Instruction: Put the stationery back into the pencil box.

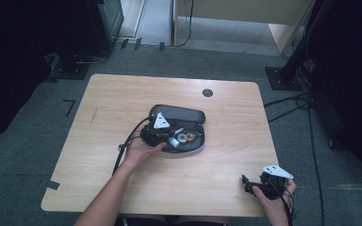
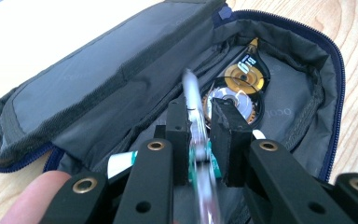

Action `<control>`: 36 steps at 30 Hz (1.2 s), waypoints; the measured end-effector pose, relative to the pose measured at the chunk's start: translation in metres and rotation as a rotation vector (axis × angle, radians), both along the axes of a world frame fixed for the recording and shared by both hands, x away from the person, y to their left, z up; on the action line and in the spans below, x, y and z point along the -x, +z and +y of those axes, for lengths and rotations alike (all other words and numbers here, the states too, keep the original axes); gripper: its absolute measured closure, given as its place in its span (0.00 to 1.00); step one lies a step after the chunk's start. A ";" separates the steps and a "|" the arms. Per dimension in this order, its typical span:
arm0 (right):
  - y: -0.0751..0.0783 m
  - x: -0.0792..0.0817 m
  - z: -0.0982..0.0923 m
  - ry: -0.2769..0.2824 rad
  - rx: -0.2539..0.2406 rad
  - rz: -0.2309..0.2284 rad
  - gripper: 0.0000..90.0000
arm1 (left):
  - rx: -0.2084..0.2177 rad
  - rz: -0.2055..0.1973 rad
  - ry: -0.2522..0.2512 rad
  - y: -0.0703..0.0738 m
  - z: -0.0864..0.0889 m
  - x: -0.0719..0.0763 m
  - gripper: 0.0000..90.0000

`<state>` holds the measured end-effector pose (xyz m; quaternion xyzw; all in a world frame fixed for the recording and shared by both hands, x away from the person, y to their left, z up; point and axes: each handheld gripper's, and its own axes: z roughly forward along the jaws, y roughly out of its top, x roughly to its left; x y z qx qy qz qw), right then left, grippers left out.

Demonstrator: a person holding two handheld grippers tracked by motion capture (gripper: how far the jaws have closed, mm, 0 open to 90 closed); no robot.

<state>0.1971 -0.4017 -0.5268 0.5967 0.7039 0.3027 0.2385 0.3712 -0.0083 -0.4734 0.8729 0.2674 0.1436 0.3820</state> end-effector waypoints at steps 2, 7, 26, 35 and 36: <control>0.000 0.000 0.000 0.000 0.000 0.000 0.00 | 0.008 0.004 0.008 0.000 0.002 0.000 0.84; 0.000 0.000 0.000 0.000 0.000 0.000 0.00 | 0.049 0.023 0.018 0.002 0.007 -0.001 0.80; 0.000 0.000 0.000 0.000 -0.001 0.001 0.00 | 0.131 0.094 0.165 0.017 0.036 0.006 0.20; 0.000 0.000 0.000 0.001 -0.001 0.001 0.00 | 0.149 0.089 0.237 0.018 0.058 0.012 0.00; 0.000 0.000 0.000 0.001 -0.001 0.001 0.00 | 0.149 0.089 0.237 0.018 0.058 0.012 0.00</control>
